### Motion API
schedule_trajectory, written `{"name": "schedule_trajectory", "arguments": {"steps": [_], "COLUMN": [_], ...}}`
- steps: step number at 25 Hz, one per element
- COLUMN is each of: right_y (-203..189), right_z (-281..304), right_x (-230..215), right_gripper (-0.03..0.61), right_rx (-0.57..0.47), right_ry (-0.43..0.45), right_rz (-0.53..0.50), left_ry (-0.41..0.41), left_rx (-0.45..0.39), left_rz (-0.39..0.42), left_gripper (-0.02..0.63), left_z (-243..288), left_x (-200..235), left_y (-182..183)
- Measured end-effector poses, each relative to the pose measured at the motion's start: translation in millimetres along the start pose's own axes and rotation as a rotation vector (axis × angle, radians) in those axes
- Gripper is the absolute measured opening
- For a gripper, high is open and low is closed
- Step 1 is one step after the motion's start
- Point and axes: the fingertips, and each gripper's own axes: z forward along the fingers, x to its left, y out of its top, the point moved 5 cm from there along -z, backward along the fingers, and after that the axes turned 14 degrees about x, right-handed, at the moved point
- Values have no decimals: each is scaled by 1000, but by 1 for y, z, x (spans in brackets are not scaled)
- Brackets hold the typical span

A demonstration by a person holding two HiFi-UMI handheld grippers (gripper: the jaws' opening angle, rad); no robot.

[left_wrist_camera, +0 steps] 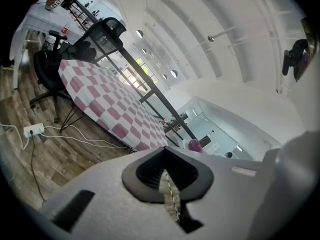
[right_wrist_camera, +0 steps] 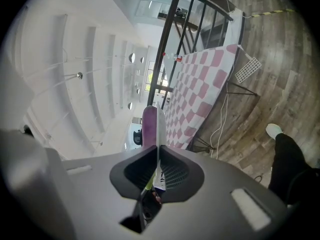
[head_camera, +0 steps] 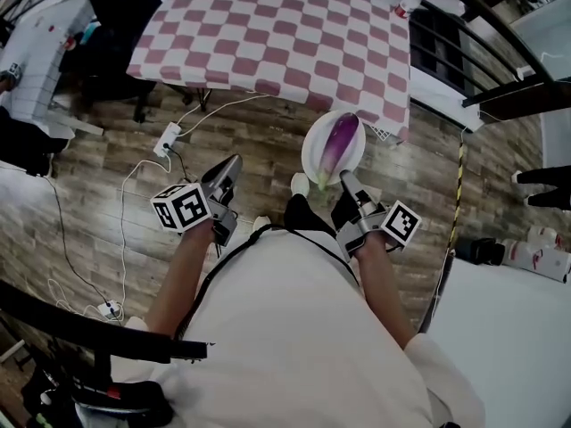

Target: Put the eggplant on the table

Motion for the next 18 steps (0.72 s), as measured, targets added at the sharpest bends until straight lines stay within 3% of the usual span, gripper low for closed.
{"name": "schedule_trajectory", "arguments": {"steps": [10,18], "right_y": [76,141], "right_z": [18,26], "right_x": [4,-4], "right_gripper": [28,28], "right_rx": [5,46], "right_ry": [13,4], "right_rz": [4,-8], "left_ry": [-16,11], "left_rx": [-3,-20], "left_rz": [28,16], "left_gripper": [5,5], "left_z": [64,111], "left_x": [-18,-31], "left_y": [62,87]}}
